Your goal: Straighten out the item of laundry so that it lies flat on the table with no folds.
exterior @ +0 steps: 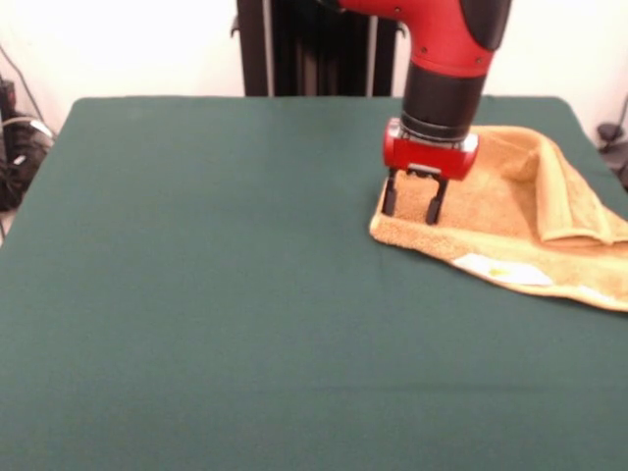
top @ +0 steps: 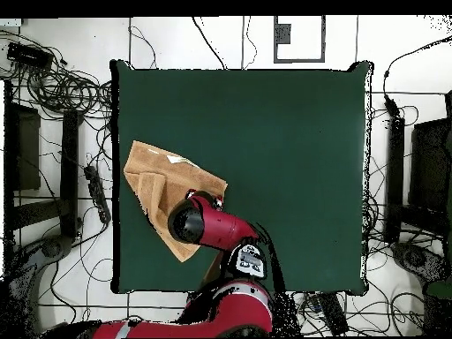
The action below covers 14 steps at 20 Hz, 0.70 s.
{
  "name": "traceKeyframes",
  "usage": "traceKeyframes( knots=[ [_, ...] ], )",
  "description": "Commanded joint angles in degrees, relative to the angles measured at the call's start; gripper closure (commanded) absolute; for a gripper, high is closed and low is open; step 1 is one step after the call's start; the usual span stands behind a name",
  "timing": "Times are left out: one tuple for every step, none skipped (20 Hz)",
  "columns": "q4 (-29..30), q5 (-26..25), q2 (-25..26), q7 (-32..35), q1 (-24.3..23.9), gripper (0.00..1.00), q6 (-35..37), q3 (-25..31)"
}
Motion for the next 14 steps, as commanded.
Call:
traceKeyframes(
  knots=[
    [-6.54,-0.25,9.71,8.59,-0.56,0.0,-3.04,6.33],
    [-6.65,-0.61,9.74,8.41,-0.96,0.0,-3.34,6.72],
    [-6.48,-0.97,9.8,8.58,-1.57,0.0,-3.8,7.39],
    [-6.32,-1.33,9.85,8.75,-2.19,1.0,-4.27,8.05],
    [-6.28,-1.53,9.87,8.71,-2.41,1.0,-4.38,8.26],
    [-6.25,-1.73,9.89,8.66,-2.64,1.0,-4.48,8.48],
    [-6.21,-1.93,9.9,8.62,-2.86,1.0,-4.59,8.69],
    [-6.29,-1.95,9.9,8.73,-2.78,1.0,-4.47,8.57],
    [-6.42,-1.92,9.91,8.88,-2.66,1.0,-4.32,8.41],
    [-6.54,-1.88,9.93,9.04,-2.54,1.0,-4.17,8.25],
    [-6.63,-1.93,9.92,9.07,-2.47,1.0,-4.02,8.17],
    [-6.45,-1.95,9.84,9.36,-2.27,1.0,-4.05,8.0],
    [-6.52,-1.93,9.8,9.41,-2.07,1.0,-3.79,7.76],
    [-6.5,-1.91,9.74,9.47,-1.95,1.0,-3.62,7.6]
  ],
)
